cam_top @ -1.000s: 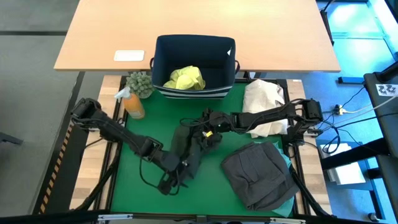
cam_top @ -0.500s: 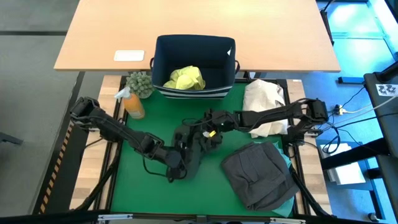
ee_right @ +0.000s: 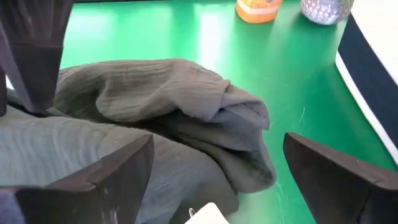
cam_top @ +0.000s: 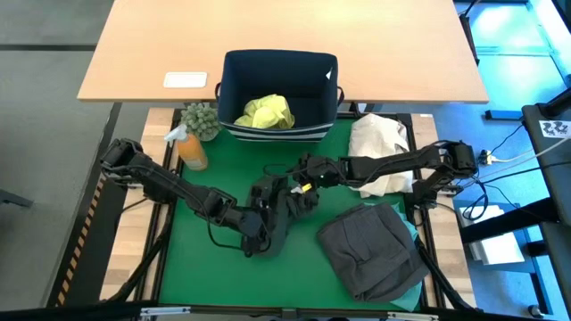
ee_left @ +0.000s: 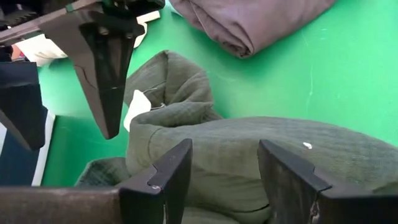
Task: Fold laundry
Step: Fold the green polo shirt
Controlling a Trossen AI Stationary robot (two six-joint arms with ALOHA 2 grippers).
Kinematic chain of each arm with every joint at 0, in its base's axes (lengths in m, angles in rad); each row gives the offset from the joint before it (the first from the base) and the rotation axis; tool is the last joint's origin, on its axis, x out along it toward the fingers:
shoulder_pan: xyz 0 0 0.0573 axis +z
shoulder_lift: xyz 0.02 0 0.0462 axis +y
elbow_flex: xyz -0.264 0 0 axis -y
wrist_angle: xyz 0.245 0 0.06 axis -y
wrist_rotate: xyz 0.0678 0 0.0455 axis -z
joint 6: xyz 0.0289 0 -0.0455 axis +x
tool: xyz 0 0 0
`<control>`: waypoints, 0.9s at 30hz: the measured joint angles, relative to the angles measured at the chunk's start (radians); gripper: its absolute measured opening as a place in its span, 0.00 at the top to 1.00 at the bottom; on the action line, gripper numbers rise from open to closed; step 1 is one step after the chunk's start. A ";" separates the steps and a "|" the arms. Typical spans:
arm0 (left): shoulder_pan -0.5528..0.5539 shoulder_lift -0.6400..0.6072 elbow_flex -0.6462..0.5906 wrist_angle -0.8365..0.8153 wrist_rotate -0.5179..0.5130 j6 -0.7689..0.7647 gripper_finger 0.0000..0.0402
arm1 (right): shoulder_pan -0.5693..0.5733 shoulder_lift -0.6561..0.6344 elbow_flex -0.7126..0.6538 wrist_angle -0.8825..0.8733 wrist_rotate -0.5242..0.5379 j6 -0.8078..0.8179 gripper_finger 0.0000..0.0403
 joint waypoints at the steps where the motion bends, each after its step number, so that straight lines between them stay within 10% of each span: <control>1: 0.000 0.000 0.000 -0.001 0.000 0.000 0.56 | 0.000 0.000 0.000 0.000 0.000 0.009 0.12; 27: 0.078 0.000 0.000 -0.020 -0.096 0.097 0.56 | 0.078 -0.008 0.000 -0.189 0.056 0.043 0.12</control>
